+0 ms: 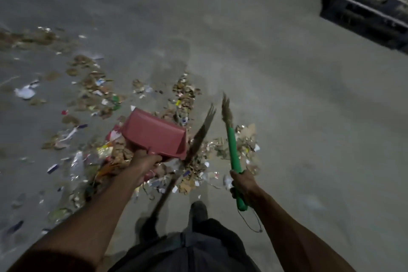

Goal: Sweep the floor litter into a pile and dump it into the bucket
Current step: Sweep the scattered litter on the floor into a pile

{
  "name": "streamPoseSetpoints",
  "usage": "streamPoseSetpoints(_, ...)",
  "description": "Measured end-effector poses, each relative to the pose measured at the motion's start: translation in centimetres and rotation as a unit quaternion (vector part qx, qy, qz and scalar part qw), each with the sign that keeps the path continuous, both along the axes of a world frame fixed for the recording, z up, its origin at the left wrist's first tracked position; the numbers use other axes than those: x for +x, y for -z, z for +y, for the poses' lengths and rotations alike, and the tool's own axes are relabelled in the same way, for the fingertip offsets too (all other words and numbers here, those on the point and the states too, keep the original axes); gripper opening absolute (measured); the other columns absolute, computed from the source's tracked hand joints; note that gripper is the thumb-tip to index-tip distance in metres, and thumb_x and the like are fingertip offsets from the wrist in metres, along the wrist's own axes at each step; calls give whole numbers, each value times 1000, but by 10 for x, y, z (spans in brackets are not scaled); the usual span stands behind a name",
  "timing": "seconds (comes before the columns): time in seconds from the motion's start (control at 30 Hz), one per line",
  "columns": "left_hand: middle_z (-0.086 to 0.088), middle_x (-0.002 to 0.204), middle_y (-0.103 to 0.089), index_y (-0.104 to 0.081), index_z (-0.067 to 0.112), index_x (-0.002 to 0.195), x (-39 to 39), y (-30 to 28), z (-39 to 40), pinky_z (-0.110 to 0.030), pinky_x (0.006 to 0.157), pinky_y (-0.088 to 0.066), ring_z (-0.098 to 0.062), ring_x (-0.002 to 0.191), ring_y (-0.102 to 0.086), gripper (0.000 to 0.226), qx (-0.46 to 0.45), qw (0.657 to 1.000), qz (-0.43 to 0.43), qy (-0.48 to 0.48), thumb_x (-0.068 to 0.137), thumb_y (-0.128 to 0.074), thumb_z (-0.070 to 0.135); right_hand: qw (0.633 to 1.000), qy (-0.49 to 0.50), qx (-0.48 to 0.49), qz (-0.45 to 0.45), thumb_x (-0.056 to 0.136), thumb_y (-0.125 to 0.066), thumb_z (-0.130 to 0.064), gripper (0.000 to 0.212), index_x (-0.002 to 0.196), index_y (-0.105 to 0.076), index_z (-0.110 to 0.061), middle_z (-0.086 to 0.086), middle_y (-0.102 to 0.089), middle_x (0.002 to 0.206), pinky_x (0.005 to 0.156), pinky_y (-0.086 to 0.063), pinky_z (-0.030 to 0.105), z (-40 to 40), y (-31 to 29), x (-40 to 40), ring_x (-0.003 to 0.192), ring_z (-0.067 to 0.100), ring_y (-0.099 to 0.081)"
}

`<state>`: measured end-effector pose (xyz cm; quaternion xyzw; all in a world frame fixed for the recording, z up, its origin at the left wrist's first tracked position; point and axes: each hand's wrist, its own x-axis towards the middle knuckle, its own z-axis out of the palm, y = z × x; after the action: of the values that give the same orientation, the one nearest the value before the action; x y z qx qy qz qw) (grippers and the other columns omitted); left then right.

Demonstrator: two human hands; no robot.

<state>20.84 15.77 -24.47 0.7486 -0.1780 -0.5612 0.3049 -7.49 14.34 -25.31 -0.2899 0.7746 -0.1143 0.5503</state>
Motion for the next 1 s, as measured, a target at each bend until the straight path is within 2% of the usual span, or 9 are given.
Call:
streamPoseSetpoints(0.13,-13,60,-47,-54,-3,85,-44,13,-30,-13,29,-23,-10,26,-37,5,25,998,-5,61,89,-57,-3,997,72,-4,25,100,-51,-23,27,111,-41,0,14,-49,84,42,-43,28,-5,23,-48,54,22,-51)
streamPoseSetpoints(0.27,-10,52,-44,-50,-1,78,-85,25,-50,-15,29,-21,-12,29,-35,14,64,994,-17,88,91,-55,-1,991,127,12,51,101,-50,-24,26,107,-41,0,15,-47,87,40,-43,28,-21,52,-94,51,22,-50)
streamPoseSetpoints(0.5,-12,50,-44,-51,1,66,-145,54,-85,-13,32,-23,-13,29,-34,24,106,989,-43,91,89,-54,-2,985,141,74,72,100,-50,-17,21,108,-41,0,11,-48,83,45,-47,30,-56,104,-165,53,20,-52)
streamPoseSetpoints(0.63,-6,44,-42,-49,2,67,-158,71,-99,-13,32,-21,-12,30,-32,25,127,986,-28,107,91,-50,-3,985,58,118,110,97,-54,-15,24,111,-45,2,11,-54,83,43,-49,30,-64,129,-185,51,20,-56)
streamPoseSetpoints(0.73,-8,53,-41,-48,4,70,-151,85,-105,-15,31,-21,-13,35,-32,25,133,984,-23,113,92,-50,-4,976,-59,156,141,96,-55,-18,22,108,-48,-1,13,-62,88,54,-58,37,-70,145,-182,56,23,-61)
streamPoseSetpoints(0.77,-8,53,-41,-47,4,69,-146,90,-106,-14,30,-21,-13,33,-33,25,136,984,-28,112,92,-51,-4,970,-98,165,146,96,-55,-19,20,107,-47,-4,12,-63,90,54,-58,35,-72,148,-177,58,22,-62)
streamPoseSetpoints(0.83,-8,52,-38,-45,4,70,-130,100,-107,-13,30,-20,-11,29,-31,24,140,984,-37,108,92,-52,-3,961,-157,169,151,97,-54,-21,20,110,-45,-9,11,-63,94,50,-55,30,-77,153,-160,62,22,-64)
streamPoseSetpoints(1.0,-15,65,-45,-48,3,75,-69,122,-113,-14,34,-24,-13,35,-33,17,157,981,-55,101,91,-53,0,948,-247,134,151,95,-53,-18,27,119,-46,-7,10,-62,102,58,-56,29,-97,164,-85,79,24,-68)
